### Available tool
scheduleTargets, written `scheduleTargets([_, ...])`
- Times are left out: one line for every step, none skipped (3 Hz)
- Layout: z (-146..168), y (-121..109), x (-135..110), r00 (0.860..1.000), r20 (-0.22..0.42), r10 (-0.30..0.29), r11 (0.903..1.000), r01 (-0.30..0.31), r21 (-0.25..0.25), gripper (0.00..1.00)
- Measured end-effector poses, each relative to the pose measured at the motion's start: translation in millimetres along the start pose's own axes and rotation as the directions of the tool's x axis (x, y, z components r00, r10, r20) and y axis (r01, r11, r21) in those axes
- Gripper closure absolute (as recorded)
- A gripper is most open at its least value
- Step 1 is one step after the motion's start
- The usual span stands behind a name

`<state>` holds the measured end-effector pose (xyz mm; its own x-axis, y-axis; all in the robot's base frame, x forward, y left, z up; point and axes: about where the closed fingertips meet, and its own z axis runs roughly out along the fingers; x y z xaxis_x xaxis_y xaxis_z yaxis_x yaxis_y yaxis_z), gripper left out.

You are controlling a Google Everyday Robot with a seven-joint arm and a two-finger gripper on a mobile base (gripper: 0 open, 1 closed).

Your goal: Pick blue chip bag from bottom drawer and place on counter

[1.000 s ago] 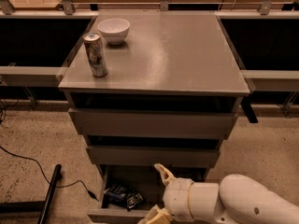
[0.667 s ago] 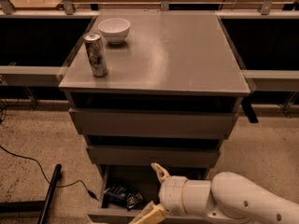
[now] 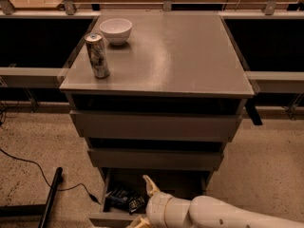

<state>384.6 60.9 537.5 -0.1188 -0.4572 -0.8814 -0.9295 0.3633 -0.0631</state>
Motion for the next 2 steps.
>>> scheduleTargets([1.4,-19.2,8.2,1.000,-0.019,0.007,0.9970,-0.006,0.077,0.00])
scheduleTargets([1.4,-19.3,8.2,1.000,-0.019,0.007,0.9970,-0.006,0.077,0.00])
